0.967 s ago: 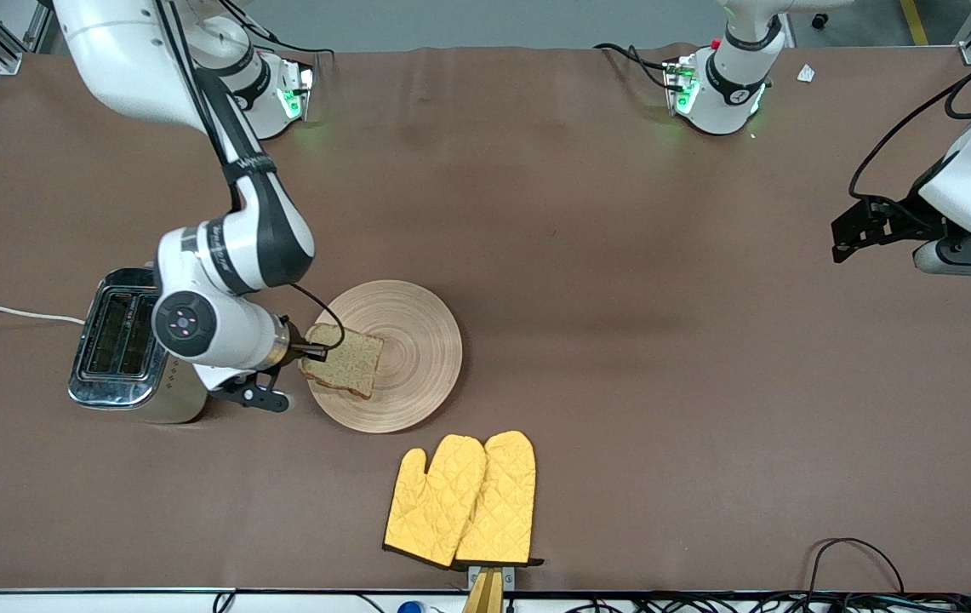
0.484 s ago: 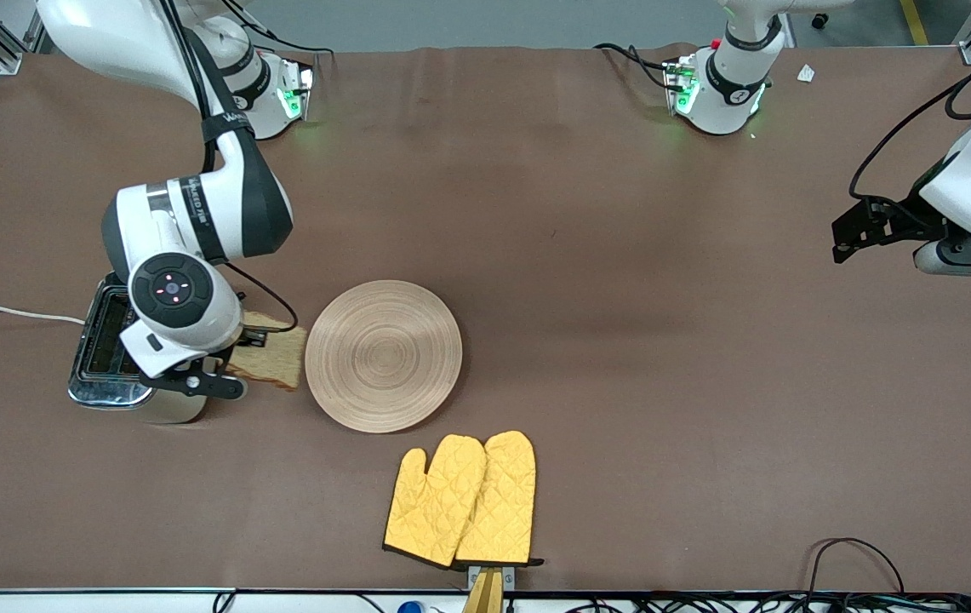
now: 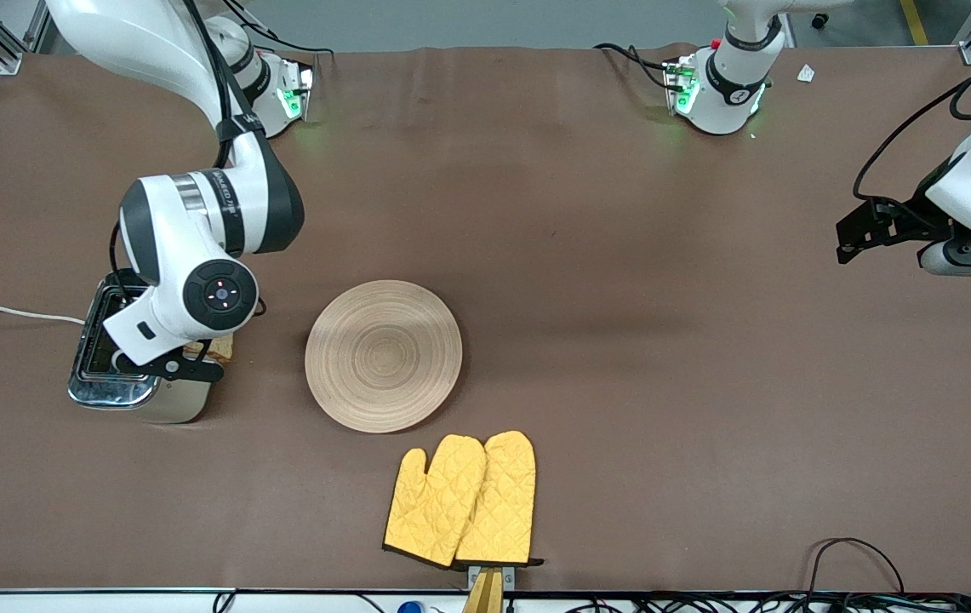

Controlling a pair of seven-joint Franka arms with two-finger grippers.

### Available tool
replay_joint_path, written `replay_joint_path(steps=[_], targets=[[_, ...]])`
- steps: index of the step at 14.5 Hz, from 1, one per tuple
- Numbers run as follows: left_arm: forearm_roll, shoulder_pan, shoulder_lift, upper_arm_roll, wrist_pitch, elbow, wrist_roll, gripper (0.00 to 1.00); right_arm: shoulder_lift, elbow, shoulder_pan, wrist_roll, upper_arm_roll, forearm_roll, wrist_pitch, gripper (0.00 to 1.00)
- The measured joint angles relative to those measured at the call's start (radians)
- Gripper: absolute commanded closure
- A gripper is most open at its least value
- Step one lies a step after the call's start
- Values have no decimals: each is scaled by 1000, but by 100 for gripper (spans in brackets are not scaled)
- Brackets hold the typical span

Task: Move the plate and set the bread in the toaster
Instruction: 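Carry the bread with the right gripper above the toaster slot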

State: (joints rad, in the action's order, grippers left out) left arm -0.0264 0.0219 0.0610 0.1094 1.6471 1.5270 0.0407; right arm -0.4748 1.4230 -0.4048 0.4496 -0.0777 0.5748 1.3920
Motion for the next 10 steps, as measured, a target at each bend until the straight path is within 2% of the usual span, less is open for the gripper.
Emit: replay_joint_path(steps=[4,7,10], targets=[[0,0,0,0,0,-1,0,0,0,0,-2,-1,0,124,-103,100],[0,0,0,0,0,-1,0,0,-1,0,-2,-2,-3,219,-123,100],[0,0,0,0,0,-1,0,0,-12,1,1,1,-10,254,-123,100]])
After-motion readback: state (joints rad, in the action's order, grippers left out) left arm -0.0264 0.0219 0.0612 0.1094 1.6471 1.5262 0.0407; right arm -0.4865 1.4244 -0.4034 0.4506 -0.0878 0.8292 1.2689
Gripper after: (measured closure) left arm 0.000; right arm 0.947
